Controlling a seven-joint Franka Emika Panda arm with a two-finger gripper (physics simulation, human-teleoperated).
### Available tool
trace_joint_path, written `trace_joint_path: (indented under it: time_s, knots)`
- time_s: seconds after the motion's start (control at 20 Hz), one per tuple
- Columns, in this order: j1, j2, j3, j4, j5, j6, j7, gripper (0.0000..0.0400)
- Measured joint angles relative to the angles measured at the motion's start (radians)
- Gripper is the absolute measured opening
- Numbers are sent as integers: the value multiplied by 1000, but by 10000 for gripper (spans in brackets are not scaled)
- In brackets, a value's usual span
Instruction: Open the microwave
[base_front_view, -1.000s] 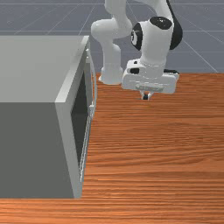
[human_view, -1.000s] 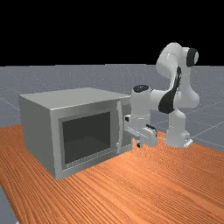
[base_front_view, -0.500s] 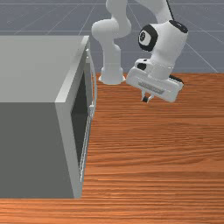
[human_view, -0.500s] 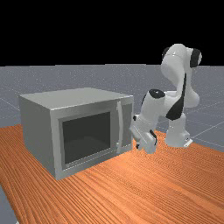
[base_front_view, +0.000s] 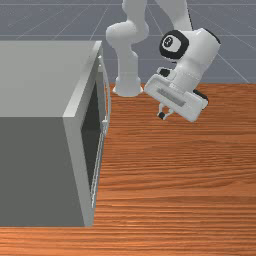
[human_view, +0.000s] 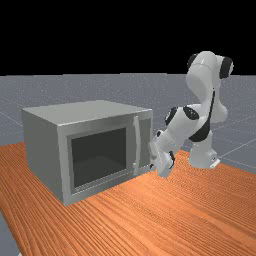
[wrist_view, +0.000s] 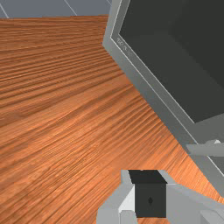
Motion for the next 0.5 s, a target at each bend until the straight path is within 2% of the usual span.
trace_joint_path:
  time_s: [0.1, 0.15, 0.2, 0.25, 0.3, 0.35, 0.4, 0.5]
  knots:
    - [-17, 0, 13, 7, 38, 2, -67, 0]
    - [31, 8, -35, -3, -89, 5, 109, 0]
    - [43, 13, -48, -2, -118, 2, 157, 0]
    - [50, 15, -55, -1, -132, 1, 177, 0]
    - [39, 13, -46, 0, -106, 9, 132, 0]
    - [76, 31, -79, 4, -180, -16, 269, 0]
    - [83, 38, -88, 7, -194, -23, 297, 0]
    - [65, 31, -77, 3, -167, -2, 232, 0]
